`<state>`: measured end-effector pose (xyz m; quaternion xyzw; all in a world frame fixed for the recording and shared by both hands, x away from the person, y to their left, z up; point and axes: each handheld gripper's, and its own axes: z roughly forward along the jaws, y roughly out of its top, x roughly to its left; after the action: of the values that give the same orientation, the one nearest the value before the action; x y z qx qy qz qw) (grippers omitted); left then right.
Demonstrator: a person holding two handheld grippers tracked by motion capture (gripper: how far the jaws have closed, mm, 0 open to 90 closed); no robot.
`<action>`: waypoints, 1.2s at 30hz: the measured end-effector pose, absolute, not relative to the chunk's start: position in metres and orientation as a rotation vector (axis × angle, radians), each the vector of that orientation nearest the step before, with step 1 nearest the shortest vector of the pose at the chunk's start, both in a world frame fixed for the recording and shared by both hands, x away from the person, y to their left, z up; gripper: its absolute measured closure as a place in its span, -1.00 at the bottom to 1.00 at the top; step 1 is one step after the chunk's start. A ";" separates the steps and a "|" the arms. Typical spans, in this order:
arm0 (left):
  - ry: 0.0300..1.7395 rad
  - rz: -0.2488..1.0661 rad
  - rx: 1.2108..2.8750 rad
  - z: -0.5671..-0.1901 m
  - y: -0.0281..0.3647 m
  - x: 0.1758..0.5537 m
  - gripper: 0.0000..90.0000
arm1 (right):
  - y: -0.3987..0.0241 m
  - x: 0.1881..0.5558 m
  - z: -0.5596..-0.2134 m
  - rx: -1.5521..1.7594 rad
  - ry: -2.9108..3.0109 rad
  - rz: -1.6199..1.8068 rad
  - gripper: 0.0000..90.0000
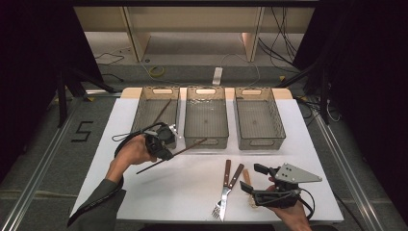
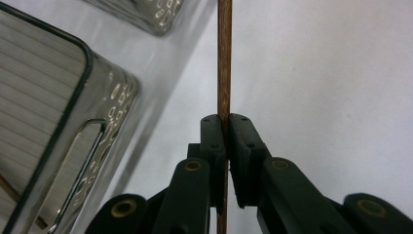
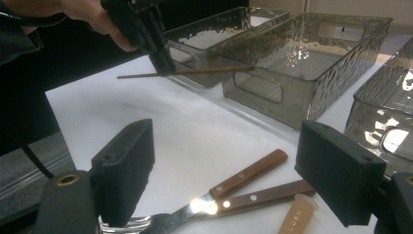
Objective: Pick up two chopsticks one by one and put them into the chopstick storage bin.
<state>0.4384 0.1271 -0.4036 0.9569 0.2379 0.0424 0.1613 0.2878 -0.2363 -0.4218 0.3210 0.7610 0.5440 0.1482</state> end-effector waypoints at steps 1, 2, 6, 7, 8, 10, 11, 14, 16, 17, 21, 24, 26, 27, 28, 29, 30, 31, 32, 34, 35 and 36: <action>0.679 0.121 2.732 -0.404 0.127 0.438 0.88 | -0.236 0.288 -0.422 0.922 2.187 1.565 -0.50; 0.689 0.132 2.715 -0.400 0.130 0.439 0.88 | -0.236 0.288 -0.422 0.922 2.187 1.566 -0.50; 0.721 0.153 2.657 -0.393 0.137 0.441 0.88 | -0.236 0.288 -0.422 0.922 2.189 1.563 -0.50; 0.734 0.149 2.642 -0.391 0.139 0.442 0.88 | -0.236 0.288 -0.422 0.923 2.188 1.564 -0.50; 0.746 0.148 2.623 -0.390 0.141 0.442 0.88 | -0.236 0.288 -0.422 0.925 2.190 1.563 -0.50; 0.769 0.163 2.600 -0.387 0.145 0.443 0.88 | -0.236 0.288 -0.422 0.924 2.190 1.561 -0.50; 0.776 0.169 2.594 -0.386 0.147 0.443 0.88 | -0.236 0.288 -0.422 0.923 2.189 1.562 -0.50; 0.814 0.185 2.544 -0.382 0.154 0.445 0.88 | -0.236 0.288 -0.422 0.926 2.190 1.559 -0.50; 0.833 0.206 2.522 -0.379 0.159 0.446 0.88 | -0.236 0.288 -0.422 0.924 2.187 1.562 -0.50; 0.827 0.218 2.517 -0.377 0.162 0.446 0.88 | -0.236 0.288 -0.422 0.925 2.188 1.561 -0.50; 0.891 0.248 2.446 -0.375 0.170 0.448 0.88 | -0.236 0.288 -0.422 0.925 2.188 1.562 -0.50; 0.916 0.265 2.405 -0.373 0.176 0.450 0.88 | -0.236 0.288 -0.422 0.924 2.189 1.564 -0.50; 0.940 0.270 2.379 -0.373 0.180 0.451 0.88 | -0.236 0.288 -0.422 0.923 2.188 1.566 -0.50; 0.956 0.272 2.366 -0.373 0.182 0.452 0.88 | -0.236 0.288 -0.422 0.923 2.191 1.562 -0.50; 0.969 0.275 2.351 -0.373 0.184 0.453 0.88 | -0.236 0.288 -0.422 0.925 2.191 1.561 -0.50; 0.976 0.279 2.347 -0.373 0.186 0.453 0.88 | -0.236 0.288 -0.422 0.924 2.190 1.562 -0.50; 1.002 0.288 2.324 -0.373 0.188 0.454 0.88 | -0.236 0.288 -0.422 0.924 2.190 1.562 -0.50; 1.014 0.294 2.311 -0.374 0.190 0.455 0.88 | -0.236 0.288 -0.423 0.928 2.191 1.559 -0.50; 1.021 0.297 2.300 -0.373 0.192 0.456 0.88 | -0.236 0.288 -0.423 0.930 2.193 1.557 -0.50; 1.038 0.286 2.280 -0.373 0.195 0.457 0.88 | -0.235 0.288 -0.423 0.928 2.190 1.559 -0.50; 1.046 0.287 2.268 -0.373 0.195 0.457 0.88 | -0.235 0.288 -0.423 0.929 2.189 1.558 -0.50; 1.052 0.286 2.263 -0.373 0.196 0.457 0.88 | -0.236 0.288 -0.423 0.931 2.191 1.557 -0.50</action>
<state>0.4571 0.1958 -0.3730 0.8566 0.3983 0.1081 0.3097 0.2885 -0.2356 -0.4229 0.3236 0.7618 0.5414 0.1479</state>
